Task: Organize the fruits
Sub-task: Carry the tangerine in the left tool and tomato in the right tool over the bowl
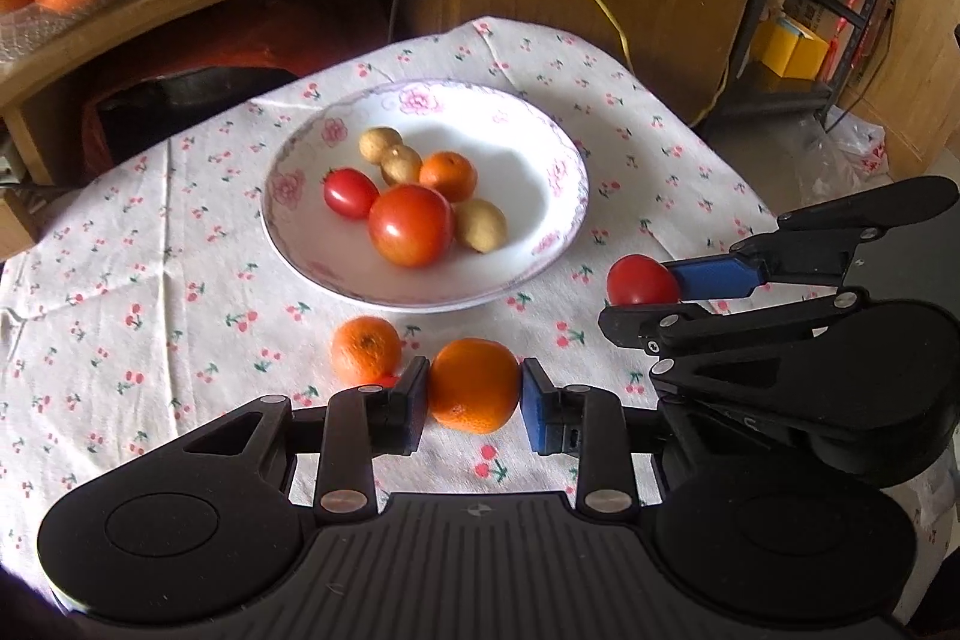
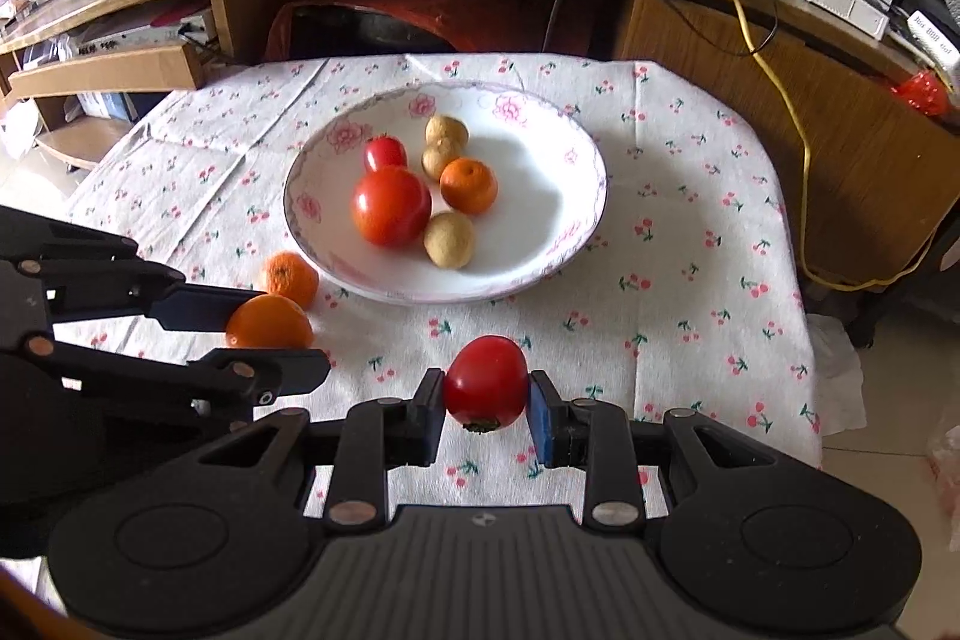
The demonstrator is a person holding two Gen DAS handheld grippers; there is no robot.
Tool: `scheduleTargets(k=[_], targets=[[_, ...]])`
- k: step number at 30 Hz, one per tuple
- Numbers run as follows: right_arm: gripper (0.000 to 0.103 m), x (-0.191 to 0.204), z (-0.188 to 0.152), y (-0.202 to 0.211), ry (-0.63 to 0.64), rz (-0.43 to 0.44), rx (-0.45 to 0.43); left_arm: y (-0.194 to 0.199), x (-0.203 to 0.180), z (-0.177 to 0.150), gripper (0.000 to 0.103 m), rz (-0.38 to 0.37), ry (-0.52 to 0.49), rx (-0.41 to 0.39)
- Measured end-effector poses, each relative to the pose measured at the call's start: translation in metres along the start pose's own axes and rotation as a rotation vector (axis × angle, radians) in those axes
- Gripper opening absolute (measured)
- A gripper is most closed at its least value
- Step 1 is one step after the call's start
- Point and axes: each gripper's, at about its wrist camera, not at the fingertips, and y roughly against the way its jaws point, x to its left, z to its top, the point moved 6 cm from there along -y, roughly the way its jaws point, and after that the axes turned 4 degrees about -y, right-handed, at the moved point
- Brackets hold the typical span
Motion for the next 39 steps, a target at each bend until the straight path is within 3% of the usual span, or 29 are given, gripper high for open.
scheduleTargets(k=[17, 39], targets=[[0.03, 0.0, 0.02, 0.014, -0.024, -0.019, -0.069, 0.015, 0.004, 0.018, 0.038, 0.052, -0.008, -0.055], [0.03, -0.001, 0.043, 0.005, -0.062, -0.044, -0.108, 0.01, 0.017, 0.039, 0.038, 0.105, -0.012, -0.072]])
